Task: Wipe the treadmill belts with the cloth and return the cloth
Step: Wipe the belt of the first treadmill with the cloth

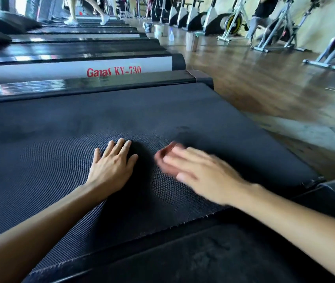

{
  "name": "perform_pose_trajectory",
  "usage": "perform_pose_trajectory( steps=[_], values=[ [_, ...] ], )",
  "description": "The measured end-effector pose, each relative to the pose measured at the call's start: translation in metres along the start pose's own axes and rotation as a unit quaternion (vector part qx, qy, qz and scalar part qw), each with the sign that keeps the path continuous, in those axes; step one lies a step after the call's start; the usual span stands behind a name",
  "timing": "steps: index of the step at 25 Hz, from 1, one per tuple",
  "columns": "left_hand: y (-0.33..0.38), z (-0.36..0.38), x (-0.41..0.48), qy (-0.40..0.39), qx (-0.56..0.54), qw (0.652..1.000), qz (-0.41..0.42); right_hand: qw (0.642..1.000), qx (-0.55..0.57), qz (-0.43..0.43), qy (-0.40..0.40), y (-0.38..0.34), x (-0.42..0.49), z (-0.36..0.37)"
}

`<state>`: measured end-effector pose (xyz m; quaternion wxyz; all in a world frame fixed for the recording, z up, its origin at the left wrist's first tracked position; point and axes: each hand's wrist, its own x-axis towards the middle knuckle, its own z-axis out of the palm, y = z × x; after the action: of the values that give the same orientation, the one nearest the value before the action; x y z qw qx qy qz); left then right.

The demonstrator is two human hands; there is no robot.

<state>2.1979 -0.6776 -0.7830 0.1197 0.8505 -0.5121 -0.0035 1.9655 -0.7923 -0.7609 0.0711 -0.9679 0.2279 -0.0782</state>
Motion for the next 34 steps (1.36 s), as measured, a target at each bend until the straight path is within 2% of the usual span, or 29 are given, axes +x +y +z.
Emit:
perform_pose_trajectory(
  steps=[2, 3, 4, 6, 7, 8, 10, 11, 12, 14, 16, 17, 18, 20, 21, 22, 25, 26, 27, 30, 31, 32, 34],
  values=[
    [-0.001, 0.004, -0.003, 0.0, 0.002, 1.0, -0.001, 0.987, -0.045, 0.149, 0.036, 0.008, 0.013, -0.001],
    [-0.001, 0.006, -0.003, 0.004, 0.002, 1.0, -0.001, 0.986, -0.067, 0.145, 0.047, 0.001, 0.013, 0.003],
    [-0.002, 0.007, -0.003, 0.007, 0.004, 1.0, 0.001, 0.993, -0.074, 0.085, 0.048, -0.011, 0.009, 0.007],
    [-0.004, 0.008, -0.001, 0.012, 0.007, 1.0, 0.003, 0.999, -0.017, -0.047, 0.016, -0.021, -0.002, 0.01],
    [-0.005, 0.009, 0.0, 0.014, 0.007, 1.0, 0.004, 0.999, 0.009, -0.053, 0.002, -0.012, 0.001, 0.004],
    [-0.008, 0.011, 0.004, 0.015, 0.009, 1.0, 0.006, 1.0, 0.013, -0.009, -0.001, 0.002, 0.013, 0.001],
    [-0.015, 0.012, 0.013, 0.013, 0.018, 1.0, 0.007, 0.986, -0.026, 0.16, 0.031, 0.031, 0.043, -0.003],
    [-0.018, 0.012, 0.018, 0.012, 0.023, 1.0, 0.005, 0.974, -0.054, 0.214, 0.041, 0.032, 0.053, -0.002],
    [-0.021, 0.013, 0.022, 0.011, 0.027, 1.0, 0.002, 0.971, -0.071, 0.221, 0.048, 0.025, 0.059, 0.002],
    [-0.024, 0.012, 0.029, 0.015, 0.029, 0.999, 0.002, 0.991, -0.071, 0.095, 0.055, 0.0, 0.052, 0.012],
    [-0.026, 0.01, 0.034, 0.029, 0.028, 0.999, 0.0, 0.999, -0.013, -0.024, 0.018, -0.006, 0.038, 0.004],
    [-0.027, 0.008, 0.035, 0.033, 0.026, 0.999, -0.004, 1.0, 0.002, -0.028, -0.001, 0.004, 0.041, -0.001],
    [-0.028, 0.007, 0.036, 0.032, 0.025, 0.999, -0.008, 1.0, 0.001, 0.018, -0.012, 0.02, 0.053, -0.004],
    [-0.029, 0.009, 0.035, 0.026, 0.026, 0.999, -0.017, 0.985, -0.028, 0.173, 0.005, 0.043, 0.081, -0.006],
    [-0.028, 0.01, 0.034, 0.022, 0.023, 0.999, -0.023, 0.976, -0.046, 0.214, 0.015, 0.042, 0.092, -0.003],
    [-0.028, 0.012, 0.032, 0.02, 0.021, 0.999, -0.028, 0.976, -0.058, 0.207, 0.022, 0.031, 0.098, 0.002],
    [-0.027, 0.011, 0.032, 0.024, 0.011, 0.999, -0.026, 0.999, -0.027, 0.036, -0.003, -0.005, 0.082, 0.014],
    [-0.029, 0.009, 0.033, 0.02, 0.009, 0.999, -0.023, 1.0, -0.009, 0.006, -0.012, -0.003, 0.078, 0.012],
    [-0.03, 0.008, 0.034, 0.012, 0.005, 1.0, -0.022, 1.0, -0.009, 0.013, -0.013, 0.008, 0.08, 0.009],
    [-0.035, 0.006, 0.036, -0.004, 0.006, 1.0, -0.01, 0.984, -0.036, 0.176, 0.014, 0.038, 0.11, 0.001],
    [-0.037, 0.006, 0.037, -0.003, 0.007, 1.0, -0.007, 0.98, -0.04, 0.194, 0.032, 0.034, 0.116, 0.003],
    [-0.037, 0.005, 0.039, 0.001, 0.009, 1.0, -0.006, 0.982, -0.047, 0.178, 0.043, 0.025, 0.116, 0.008],
    [-0.041, 0.005, 0.045, 0.015, 0.009, 1.0, -0.007, 0.995, -0.037, 0.084, 0.049, 0.004, 0.102, 0.017]
  ],
)
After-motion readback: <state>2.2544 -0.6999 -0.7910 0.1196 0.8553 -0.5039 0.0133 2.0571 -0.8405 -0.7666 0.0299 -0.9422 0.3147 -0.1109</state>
